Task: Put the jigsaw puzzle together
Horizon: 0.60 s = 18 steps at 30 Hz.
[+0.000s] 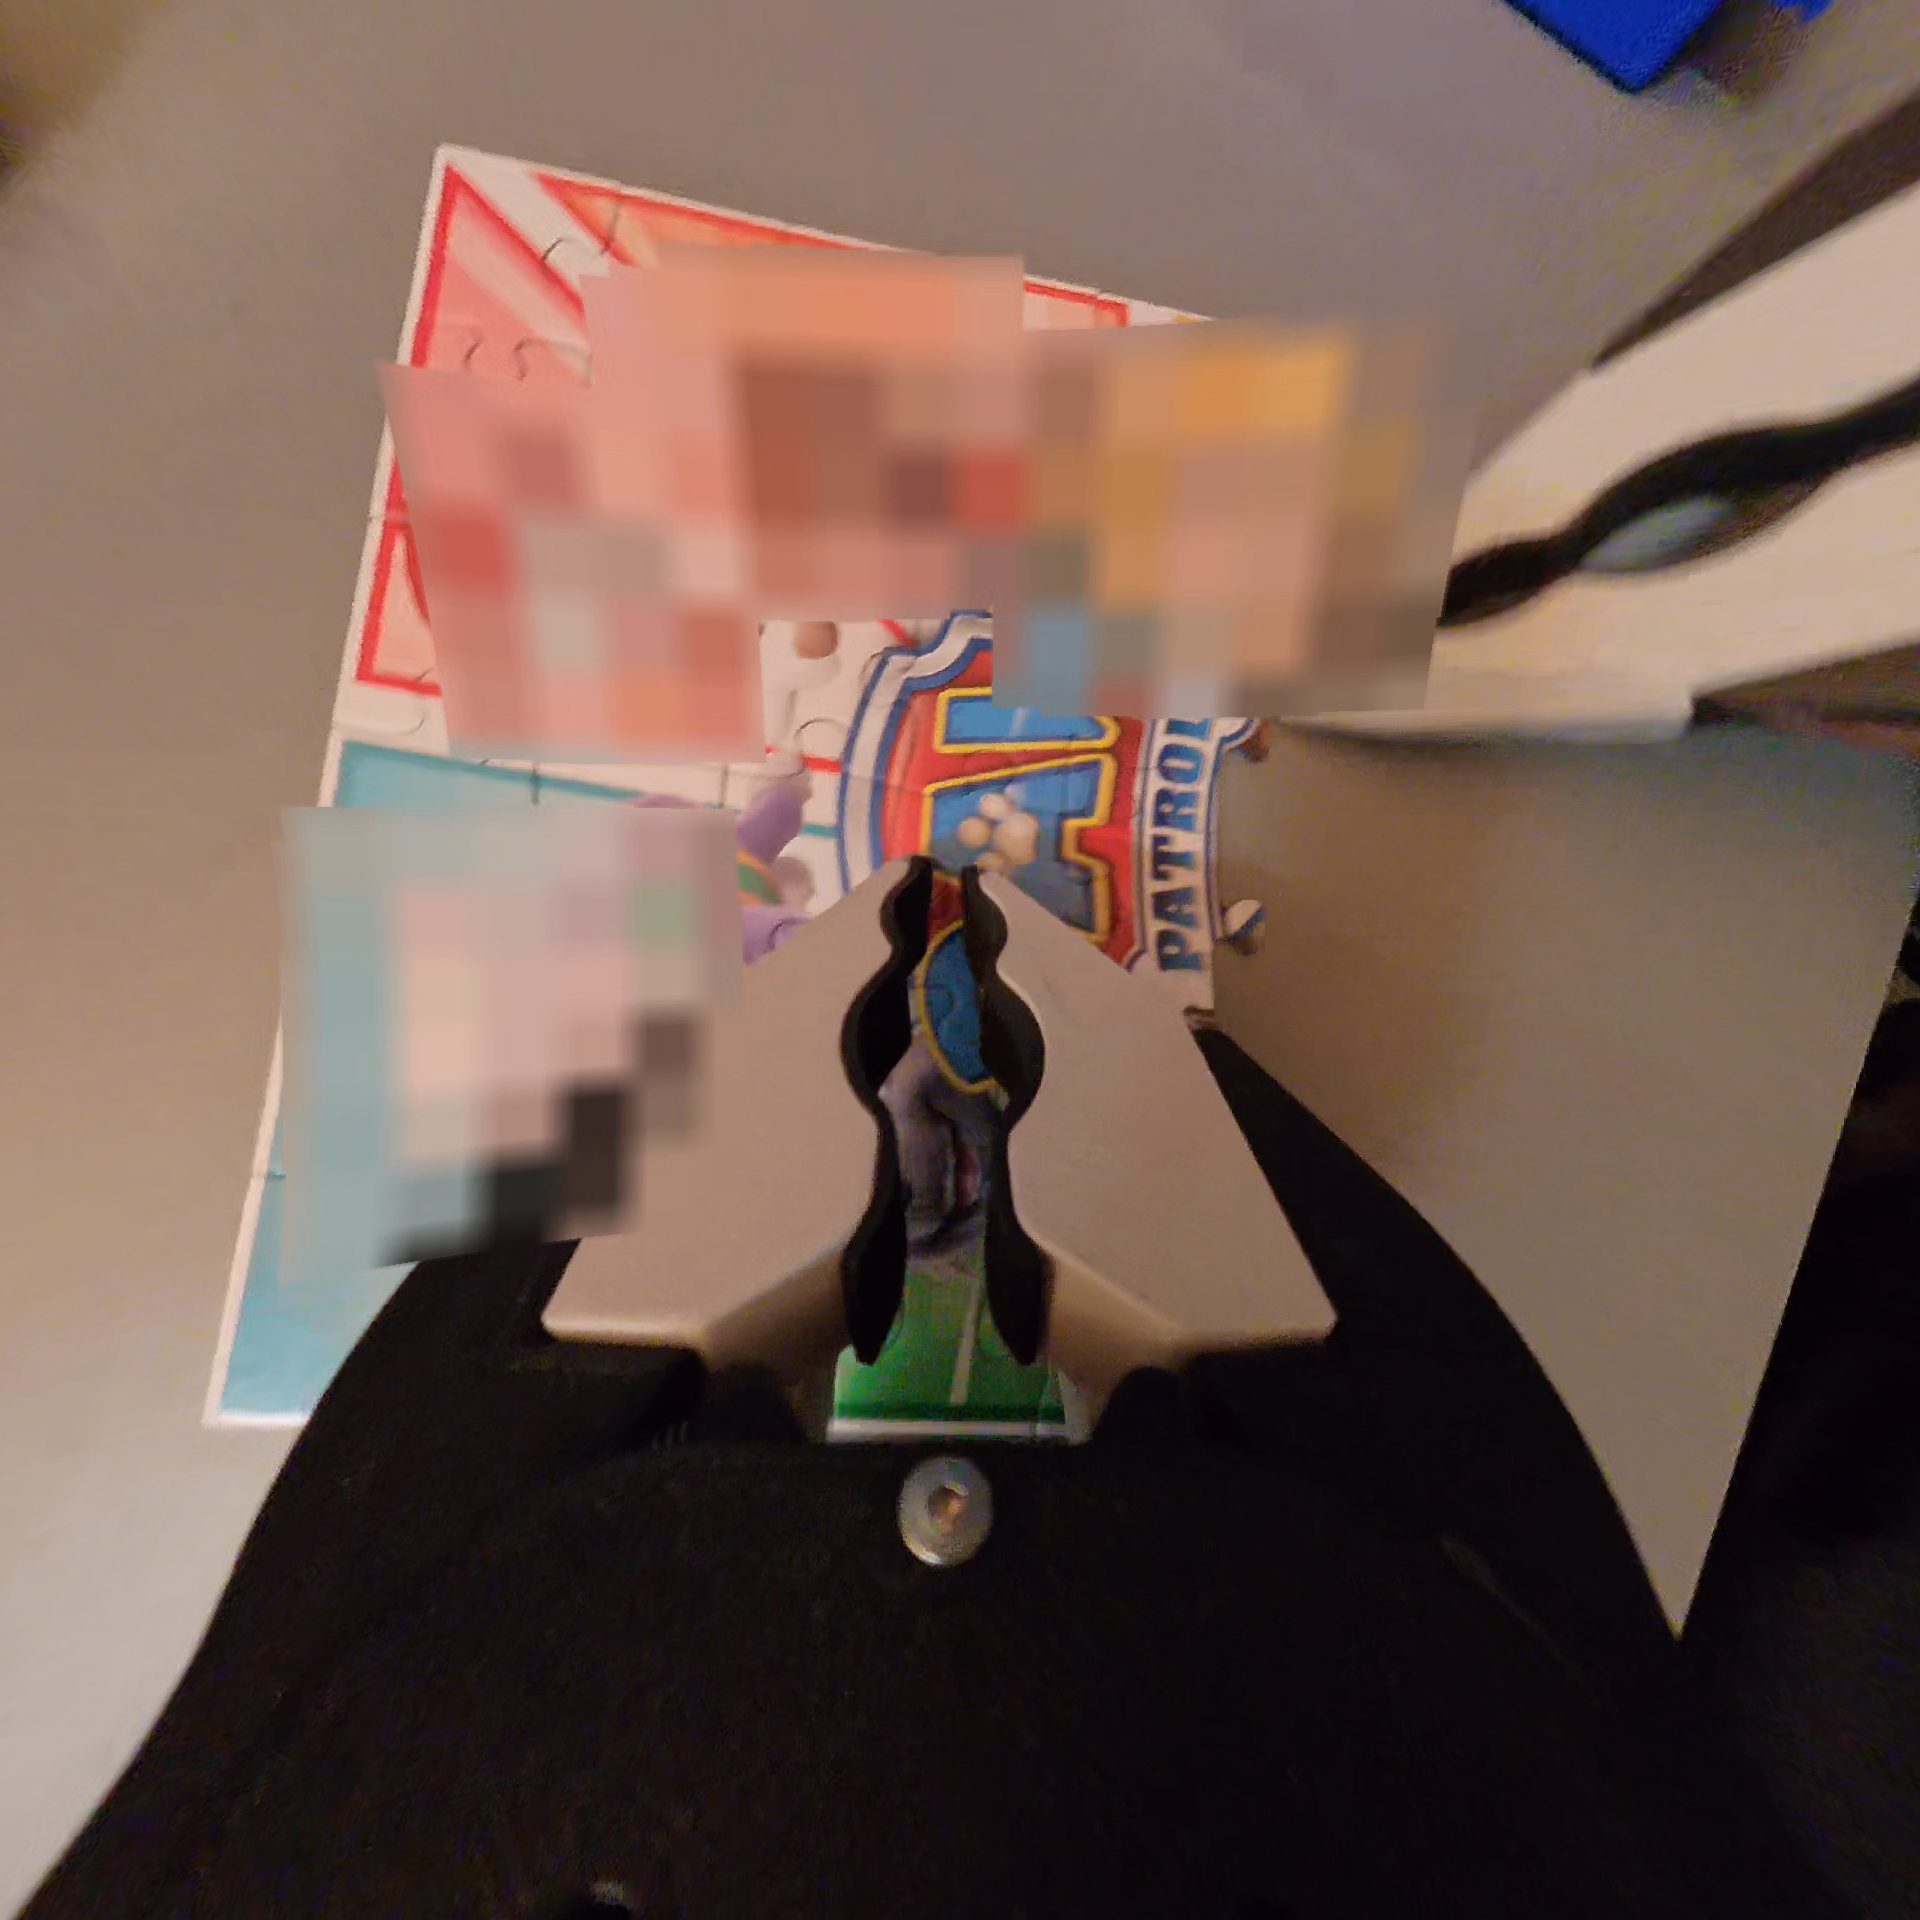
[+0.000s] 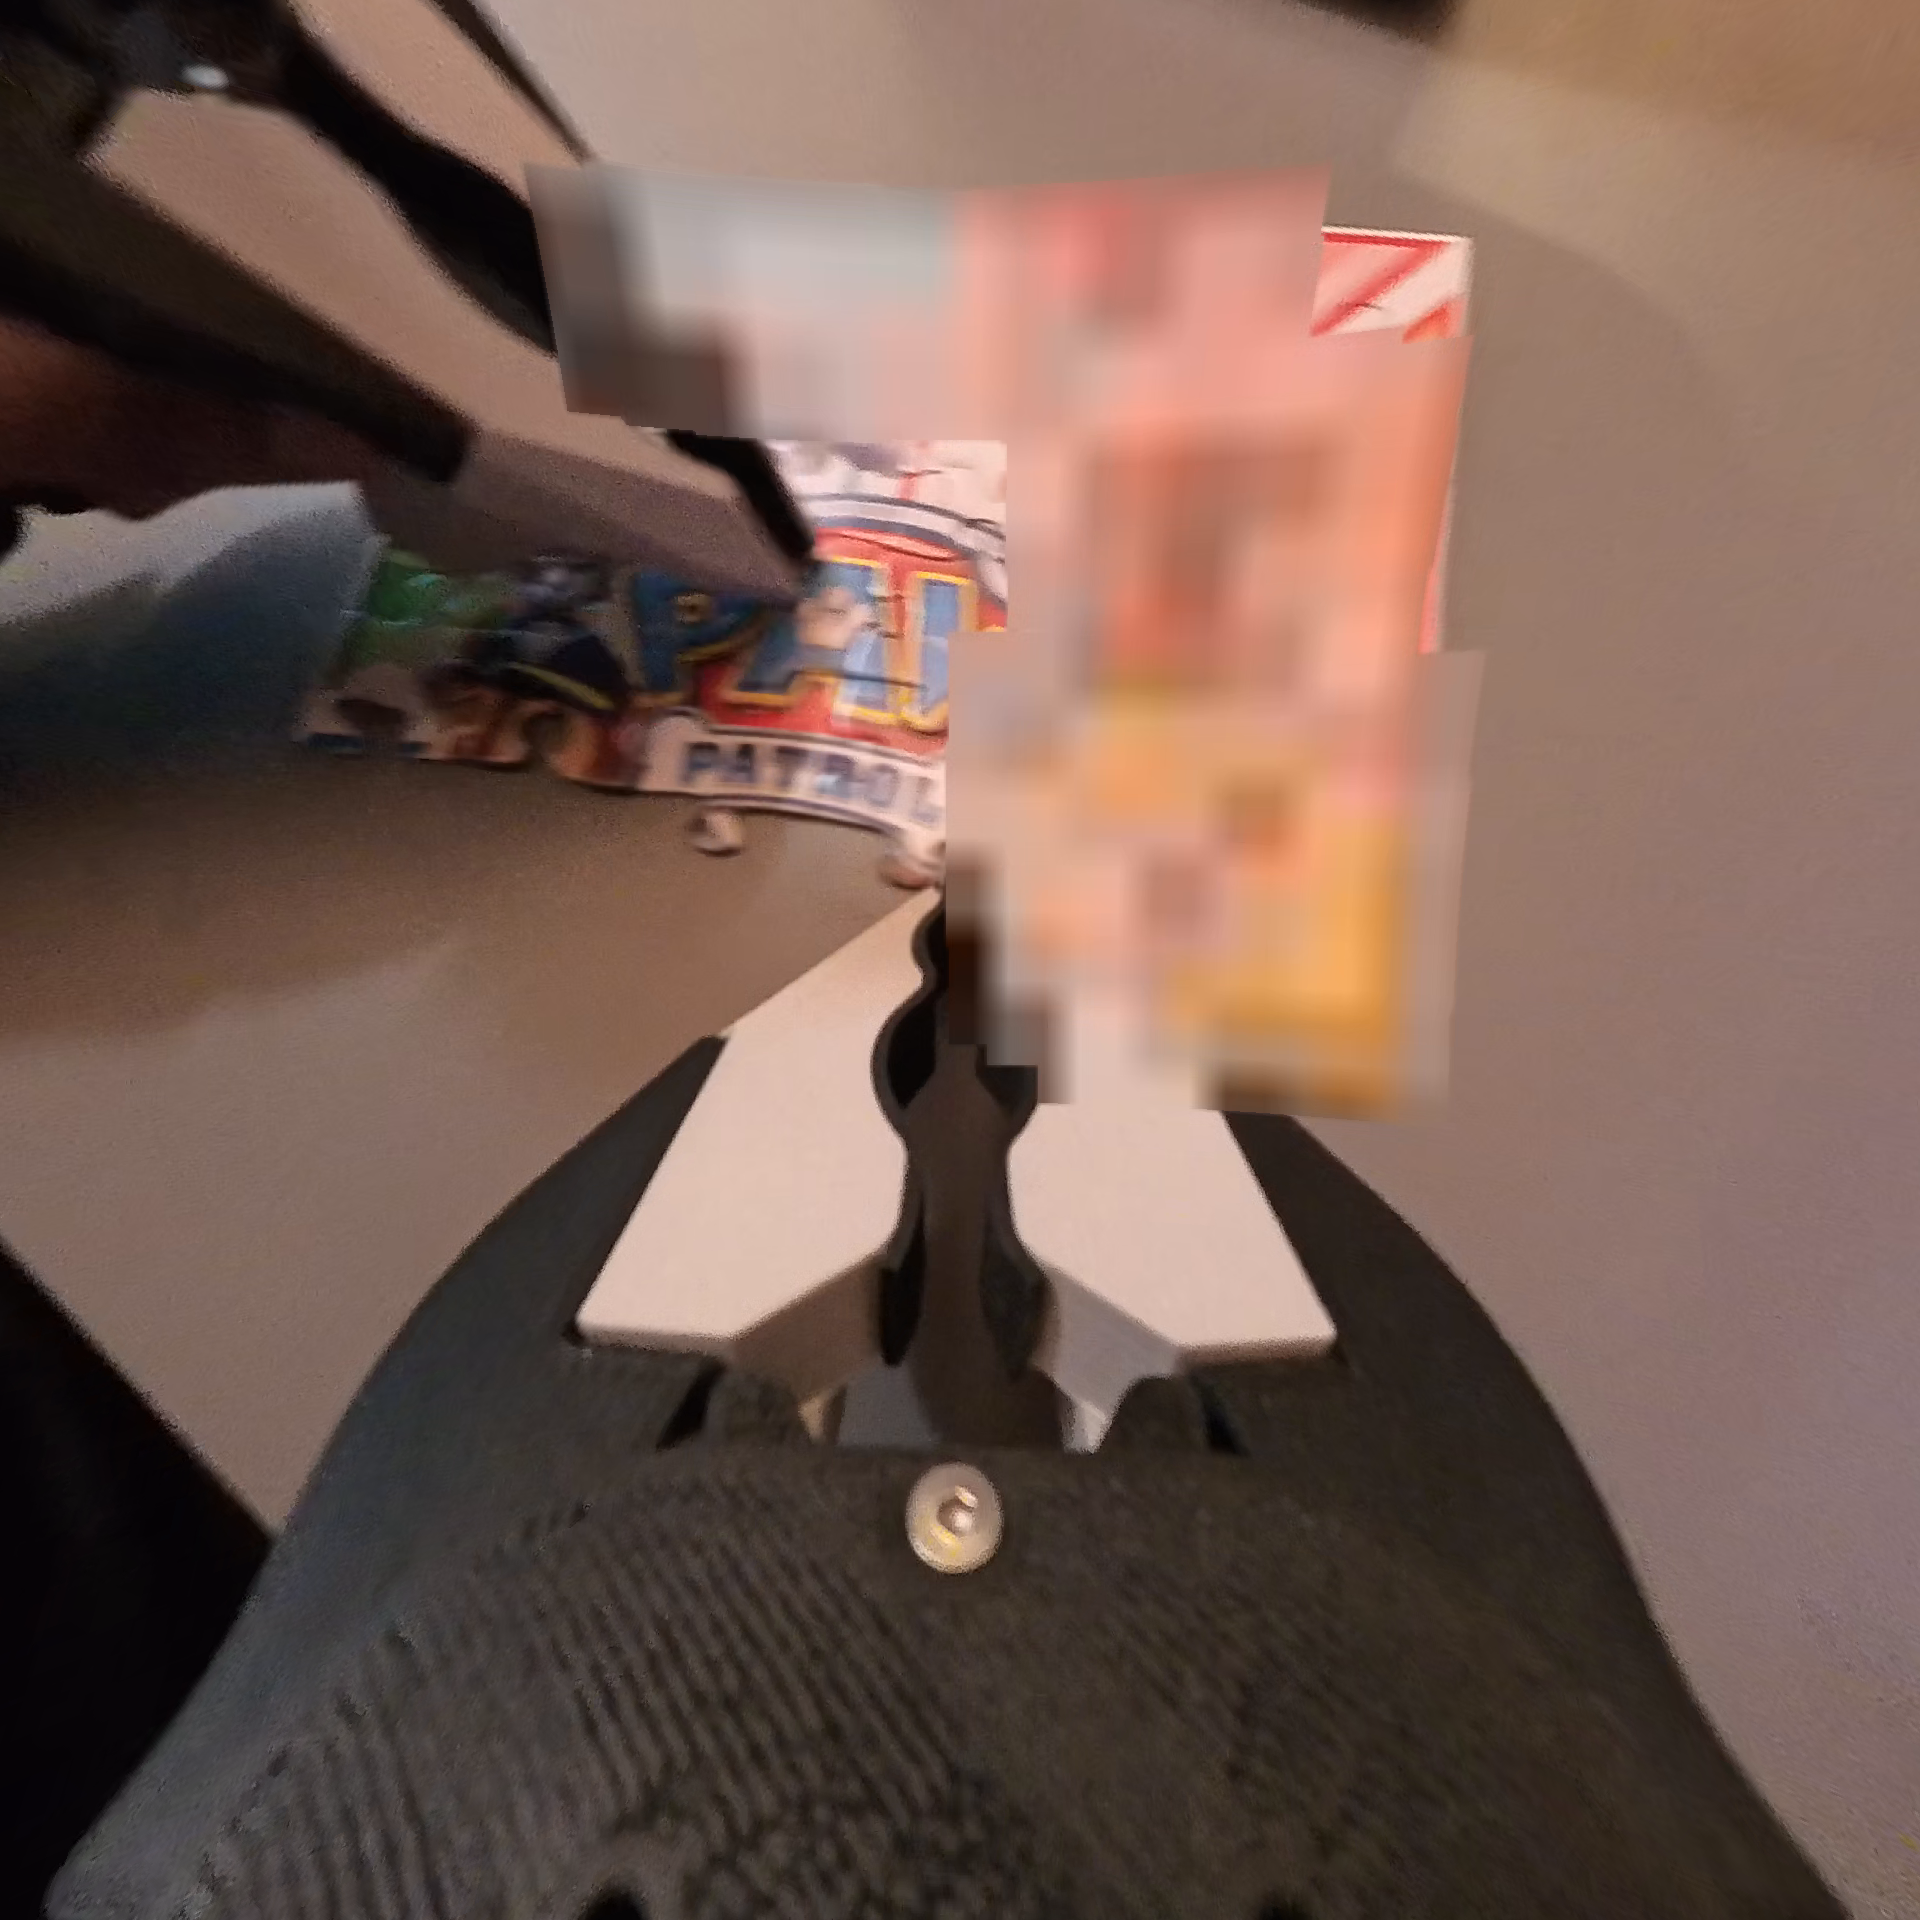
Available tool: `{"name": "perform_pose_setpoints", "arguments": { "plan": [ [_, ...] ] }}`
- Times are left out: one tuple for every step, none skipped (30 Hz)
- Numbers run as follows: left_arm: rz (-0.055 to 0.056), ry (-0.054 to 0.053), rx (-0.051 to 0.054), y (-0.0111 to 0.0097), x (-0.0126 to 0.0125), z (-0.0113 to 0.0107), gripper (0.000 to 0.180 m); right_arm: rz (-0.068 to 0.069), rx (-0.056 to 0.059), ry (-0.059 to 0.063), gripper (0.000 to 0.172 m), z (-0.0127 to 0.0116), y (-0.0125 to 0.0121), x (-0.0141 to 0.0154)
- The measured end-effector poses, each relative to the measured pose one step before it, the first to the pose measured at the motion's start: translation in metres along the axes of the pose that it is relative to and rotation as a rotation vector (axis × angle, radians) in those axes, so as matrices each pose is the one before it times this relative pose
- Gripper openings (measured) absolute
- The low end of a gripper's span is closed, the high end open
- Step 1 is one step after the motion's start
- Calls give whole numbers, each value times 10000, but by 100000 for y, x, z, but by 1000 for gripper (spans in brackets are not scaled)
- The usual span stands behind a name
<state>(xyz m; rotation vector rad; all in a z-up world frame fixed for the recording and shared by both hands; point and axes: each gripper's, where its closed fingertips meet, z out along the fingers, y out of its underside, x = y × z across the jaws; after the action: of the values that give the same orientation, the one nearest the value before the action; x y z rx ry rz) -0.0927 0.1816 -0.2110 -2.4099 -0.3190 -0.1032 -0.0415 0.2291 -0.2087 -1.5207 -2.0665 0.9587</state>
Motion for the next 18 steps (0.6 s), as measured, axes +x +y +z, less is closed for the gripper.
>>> {"name": "perform_pose_setpoints", "arguments": {
  "plan": [
    [-127,-93,-18,226,-541,-247,0,-18,35,-220,0,356,-101,-1085],
    [-119,-79,9,160,-517,-254,1,-155,57,-156,0,293,-157,-953],
    [-112,-52,-13,163,-449,-240,1,-210,16,-80,0,249,-147,-730],
    [-70,-27,-23,169,-330,-229,2,-222,-45,54,0,128,-82,-308],
    [-24,-165,-44,195,-431,-281,2,-206,-64,129,0,7,-38,59],
    [62,-313,-52,256,-575,-329,6,-87,2,64,0,-107,-96,182],
    [92,-297,-15,274,-504,-380,7,50,191,-2,0,-259,-299,288],
    [77,-120,45,280,-202,-381,8,190,312,23,6,-428,-429,532],
    [65,208,167,185,367,-402,11,260,250,100,13,-501,-316,794],
    [6,321,185,267,629,-397,14,250,131,220,23,-502,-123,1095],
    [-39,197,133,415,489,-441,17,195,29,345,33,-431,71,1314],
    [11,107,99,491,431,-479,22,121,-41,415,40,-334,239,1403],
    [29,79,112,465,476,-536,27,61,-70,413,45,-206,342,1306],
    [-39,90,170,362,547,-529,32,36,-109,348,50,-32,442,1089],
    [-105,185,231,229,761,-469,38,37,-166,201,53,113,518,732],
    [-124,279,253,131,943,-356,42,47,-190,10,56,236,543,319],
    [-104,271,271,45,965,-226,45,112,-78,-176,57,254,327,-68],
    [-10,209,264,-2,900,-91,47,226,159,-297,53,72,-128,-293]
  ]
}}
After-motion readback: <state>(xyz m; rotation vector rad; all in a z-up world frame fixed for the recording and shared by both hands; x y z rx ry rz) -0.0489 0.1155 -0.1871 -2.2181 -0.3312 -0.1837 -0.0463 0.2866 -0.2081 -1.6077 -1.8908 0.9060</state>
